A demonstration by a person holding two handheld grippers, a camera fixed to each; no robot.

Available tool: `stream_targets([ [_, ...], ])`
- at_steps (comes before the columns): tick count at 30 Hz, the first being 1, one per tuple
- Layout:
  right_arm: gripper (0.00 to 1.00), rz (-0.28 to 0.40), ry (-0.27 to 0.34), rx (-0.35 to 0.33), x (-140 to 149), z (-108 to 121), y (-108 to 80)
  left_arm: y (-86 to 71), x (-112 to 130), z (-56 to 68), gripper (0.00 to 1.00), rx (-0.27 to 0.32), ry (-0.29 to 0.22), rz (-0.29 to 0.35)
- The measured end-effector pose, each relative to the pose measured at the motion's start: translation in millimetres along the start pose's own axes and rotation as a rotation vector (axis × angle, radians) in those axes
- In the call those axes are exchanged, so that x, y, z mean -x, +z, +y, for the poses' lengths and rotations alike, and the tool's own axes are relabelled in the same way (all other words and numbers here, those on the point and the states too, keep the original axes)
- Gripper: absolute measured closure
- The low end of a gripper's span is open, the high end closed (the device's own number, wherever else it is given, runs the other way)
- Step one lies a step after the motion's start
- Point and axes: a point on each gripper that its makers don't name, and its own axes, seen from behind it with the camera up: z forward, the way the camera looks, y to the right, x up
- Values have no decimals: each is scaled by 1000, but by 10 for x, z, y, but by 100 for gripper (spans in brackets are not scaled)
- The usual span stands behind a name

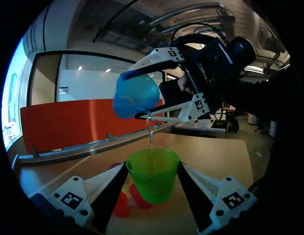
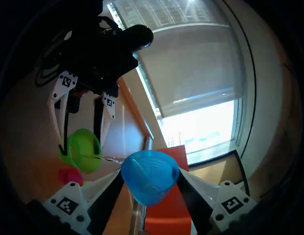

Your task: Pour water

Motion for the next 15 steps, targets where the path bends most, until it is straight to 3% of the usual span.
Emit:
stream_targets([
  [15, 9, -3, -24, 7, -33, 9, 2, -7, 7, -4, 12, -4, 2, 0],
])
